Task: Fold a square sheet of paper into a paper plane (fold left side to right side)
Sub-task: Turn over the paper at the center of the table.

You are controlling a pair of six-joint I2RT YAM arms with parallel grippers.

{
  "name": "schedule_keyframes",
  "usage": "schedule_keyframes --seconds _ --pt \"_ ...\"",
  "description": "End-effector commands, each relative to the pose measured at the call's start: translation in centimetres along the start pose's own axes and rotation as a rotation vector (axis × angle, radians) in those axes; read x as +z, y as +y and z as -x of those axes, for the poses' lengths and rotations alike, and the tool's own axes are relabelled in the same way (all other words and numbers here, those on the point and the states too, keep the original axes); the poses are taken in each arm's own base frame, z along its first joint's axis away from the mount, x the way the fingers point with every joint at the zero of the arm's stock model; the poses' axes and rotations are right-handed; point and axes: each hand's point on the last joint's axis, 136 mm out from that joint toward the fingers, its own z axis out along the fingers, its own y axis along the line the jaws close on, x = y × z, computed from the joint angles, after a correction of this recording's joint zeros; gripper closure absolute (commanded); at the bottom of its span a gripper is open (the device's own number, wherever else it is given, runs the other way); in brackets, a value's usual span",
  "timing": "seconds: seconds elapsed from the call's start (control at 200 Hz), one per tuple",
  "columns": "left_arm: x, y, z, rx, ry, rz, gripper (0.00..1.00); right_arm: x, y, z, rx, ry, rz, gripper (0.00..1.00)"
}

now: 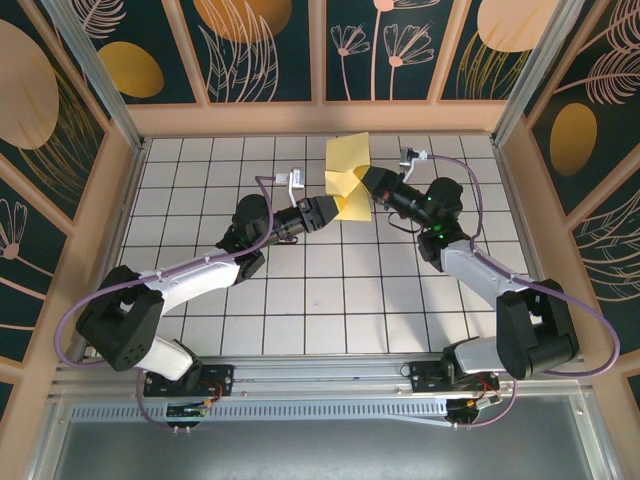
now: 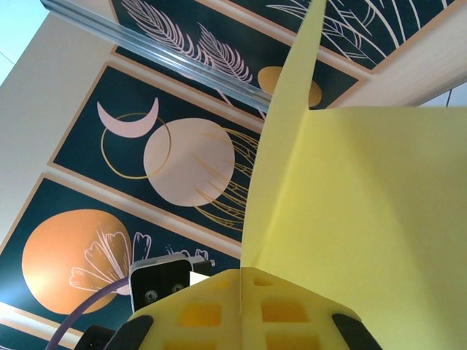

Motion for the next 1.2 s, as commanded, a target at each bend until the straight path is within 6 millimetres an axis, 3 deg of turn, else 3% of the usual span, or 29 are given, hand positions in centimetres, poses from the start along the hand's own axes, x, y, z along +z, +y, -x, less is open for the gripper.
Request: schedule_keyframes --seconds 0.0,0.315,0.475,0.611,0.746,0.811,0.856,1.006,1.196 --pt "0.3 -0.8 0.7 0.031 -0.016 -0.013 0.71 -0.3 0.7 -0.1 -0.025 -0.013 0.012 1.00" --pt "0.2 0.2 0.3 0.012 -0.014 0.019 0.90 -0.5 1.0 -0.2 -0.053 -0.013 0.005 0.98" --pt "-0.2 0.7 0.0 0.014 -0.007 0.049 0.98 -1.1 0.6 0.1 -0.110 -0.021 -0.057 0.79" --pt "-0.6 1.3 -0.4 0.055 0.032 0.120 1.00 -2.5 -0.8 0.8 -0.174 -0.039 -0.168 0.61" --pt "-1.5 3.3 -1.4 0.136 0.136 0.289 1.00 -5.1 -3.6 2.0 -0.247 -0.063 -0.351 0.47" --pt "-2.6 5.2 -2.2 0.169 0.204 0.413 1.00 -6.7 -5.4 2.6 -0.300 -0.071 -0.480 0.43" --pt "-2.8 5.4 -1.6 0.208 0.220 0.471 1.00 -8.2 -6.9 3.2 -0.336 -0.079 -0.596 0.40" --pt "-5.5 8.8 -1.6 0.277 0.308 0.744 1.00 -13.4 -10.8 4.5 -0.427 -0.102 -0.925 0.27" --pt "-8.7 11.0 -0.5 0.445 0.436 1.148 1.00 -18.5 -14.1 5.1 -0.460 -0.117 -1.174 0.13"
